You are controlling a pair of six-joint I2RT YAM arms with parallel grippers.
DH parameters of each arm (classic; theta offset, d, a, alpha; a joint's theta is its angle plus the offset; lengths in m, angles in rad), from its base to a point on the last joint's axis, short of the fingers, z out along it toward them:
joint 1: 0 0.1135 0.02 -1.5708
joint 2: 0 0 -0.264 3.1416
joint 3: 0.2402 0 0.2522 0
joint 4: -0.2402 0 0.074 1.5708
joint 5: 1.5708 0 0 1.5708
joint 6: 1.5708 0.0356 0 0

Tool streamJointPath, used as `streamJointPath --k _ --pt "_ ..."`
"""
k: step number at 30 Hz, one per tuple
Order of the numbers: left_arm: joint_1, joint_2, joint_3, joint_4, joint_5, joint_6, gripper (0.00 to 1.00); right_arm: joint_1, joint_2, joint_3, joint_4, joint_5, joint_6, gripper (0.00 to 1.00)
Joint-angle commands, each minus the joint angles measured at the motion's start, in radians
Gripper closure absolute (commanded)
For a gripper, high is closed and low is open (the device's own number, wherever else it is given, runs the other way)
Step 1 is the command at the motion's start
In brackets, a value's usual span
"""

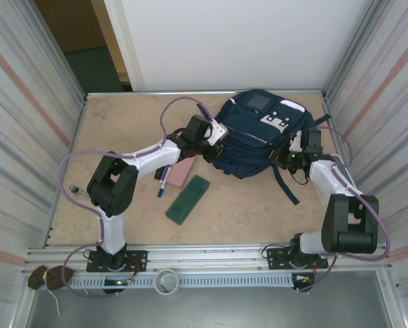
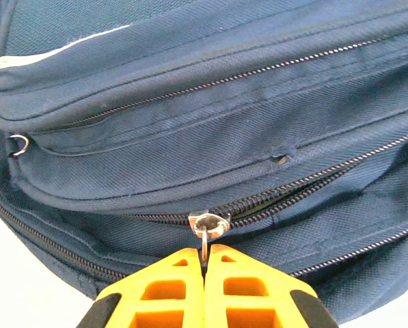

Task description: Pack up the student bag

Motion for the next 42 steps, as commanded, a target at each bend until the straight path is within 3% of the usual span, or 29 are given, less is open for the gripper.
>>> streamJointPath --k 1,8,12,22,28,31,33,36,38,42 --pt "-0.022 -0.099 -0.018 0.007 0.054 -0.035 1.0 -0.015 0.06 0.093 -0.022 -0.041 -0.046 0.99" --pt "-0.129 -0.091 0.023 0.012 0.124 -0.063 1.0 -0.017 0.169 0.242 -0.095 -0.036 -0.068 0.9" --pt "-0.173 -0.058 0.057 0.015 0.125 -0.077 1.0 -0.026 0.165 0.262 -0.159 0.011 -0.102 0.78" --pt "-0.181 0.021 0.14 0.008 0.123 -0.097 1.0 -0.031 -0.153 -0.045 -0.096 -0.03 0.018 0.35" --pt "-0.181 0.023 0.138 0.012 0.138 -0.096 1.0 0.056 -0.194 -0.148 0.059 0.008 0.129 0.26" --pt "-0.181 0.016 0.131 0.011 0.143 -0.093 1.0 0.098 -0.146 -0.149 0.145 0.03 0.159 0.32" --pt "-0.181 0.003 0.114 0.008 0.128 -0.08 1.0 0.102 -0.12 -0.141 0.167 0.061 0.154 0.48" --pt "-0.17 -0.022 0.075 -0.004 0.084 -0.058 1.0 0.085 -0.116 -0.135 0.159 0.099 0.13 0.8" --pt "-0.149 -0.042 0.042 -0.013 0.061 -0.052 1.0 0.066 -0.132 -0.145 0.161 0.109 0.128 0.95" --pt "-0.099 -0.089 -0.032 0.004 0.044 -0.048 1.0 0.053 -0.189 -0.184 0.177 0.153 0.151 1.0"
